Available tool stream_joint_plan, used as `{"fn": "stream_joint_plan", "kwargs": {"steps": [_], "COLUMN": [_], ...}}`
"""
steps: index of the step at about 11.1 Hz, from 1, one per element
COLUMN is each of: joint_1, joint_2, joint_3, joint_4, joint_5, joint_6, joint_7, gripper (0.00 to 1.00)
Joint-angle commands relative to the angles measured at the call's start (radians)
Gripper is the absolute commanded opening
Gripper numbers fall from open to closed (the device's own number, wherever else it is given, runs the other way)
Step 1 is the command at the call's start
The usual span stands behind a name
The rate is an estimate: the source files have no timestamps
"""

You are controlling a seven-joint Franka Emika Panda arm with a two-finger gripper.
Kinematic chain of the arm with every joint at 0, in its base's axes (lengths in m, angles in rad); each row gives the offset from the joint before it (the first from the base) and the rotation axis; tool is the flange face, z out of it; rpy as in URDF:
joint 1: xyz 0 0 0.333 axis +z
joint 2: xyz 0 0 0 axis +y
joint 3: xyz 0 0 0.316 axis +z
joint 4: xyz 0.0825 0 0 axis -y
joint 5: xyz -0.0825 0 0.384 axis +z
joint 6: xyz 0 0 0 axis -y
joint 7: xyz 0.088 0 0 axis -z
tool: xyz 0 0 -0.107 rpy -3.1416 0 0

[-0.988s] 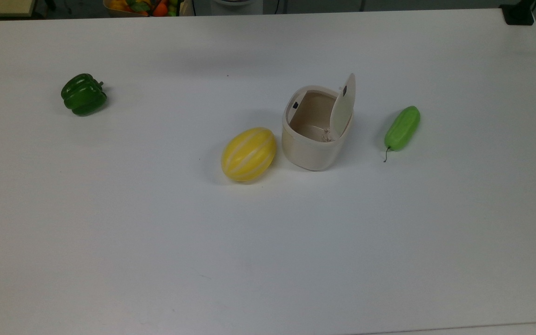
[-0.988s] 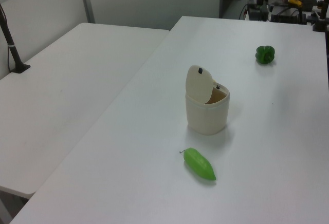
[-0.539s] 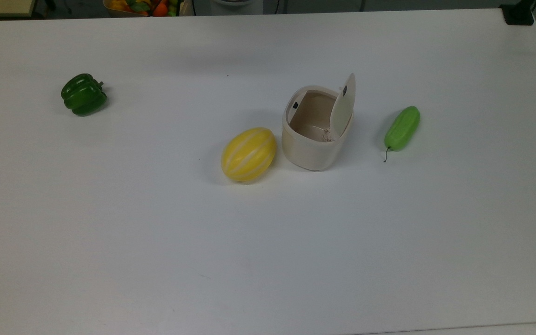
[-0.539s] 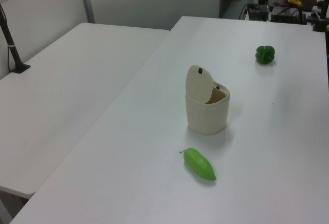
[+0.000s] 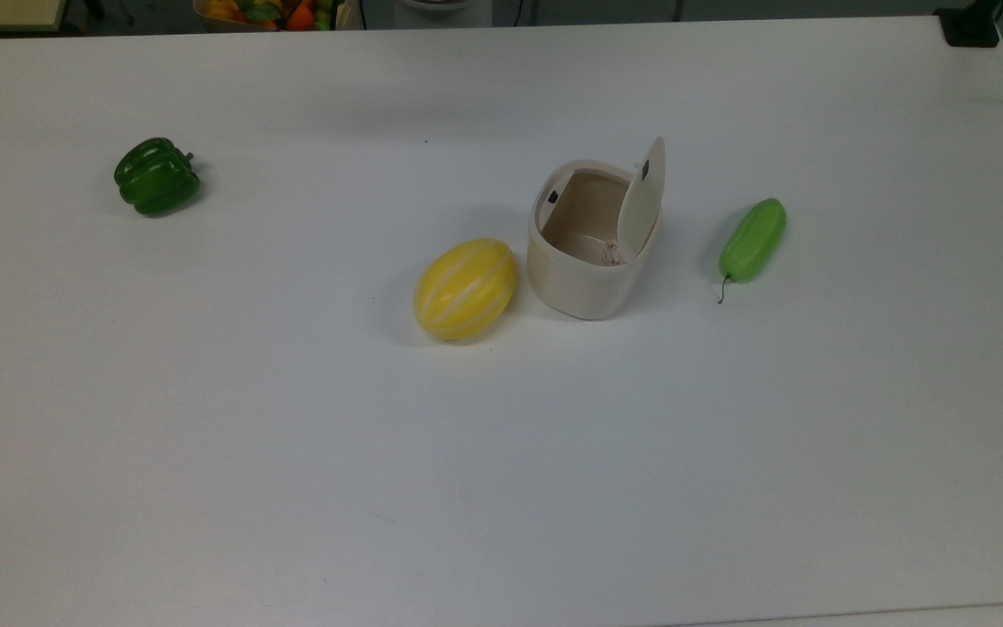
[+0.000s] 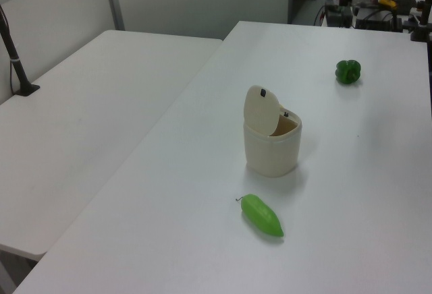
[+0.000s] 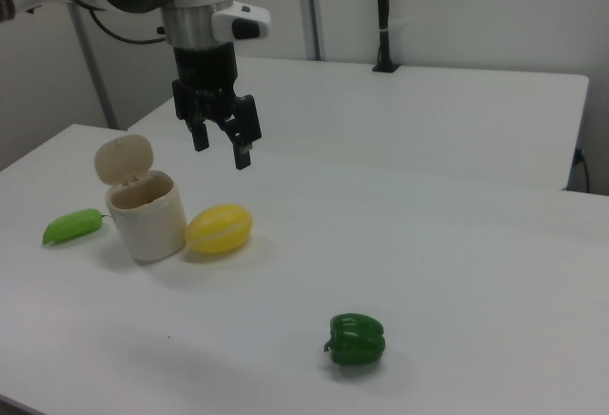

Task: Close garbage bin

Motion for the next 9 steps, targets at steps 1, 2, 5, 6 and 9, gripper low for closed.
{"fn": "stream_joint_plan", "kwargs": {"steps": [1,2,5,6,9], "joint_1": [0.003,0.001,0.001,0.0,-0.013], "joint_2": [-0.016,-0.016,-0.018,-0.018,-0.018], "joint_3": [0.006,0.004,0.003,0.003,0.003], "joint_4": [-0.004,-0.004,-0.004,-0.004,-0.002], "joint_5": [-0.007,-0.007,-0.007,-0.011,-0.011], "joint_6": [-0.03,-0.03,-0.036,-0.046,-0.047], "joint_7": [0.007,0.007,0.007,0.004,0.004], "gripper": [1.0,1.0,1.0,1.0,1.0]}}
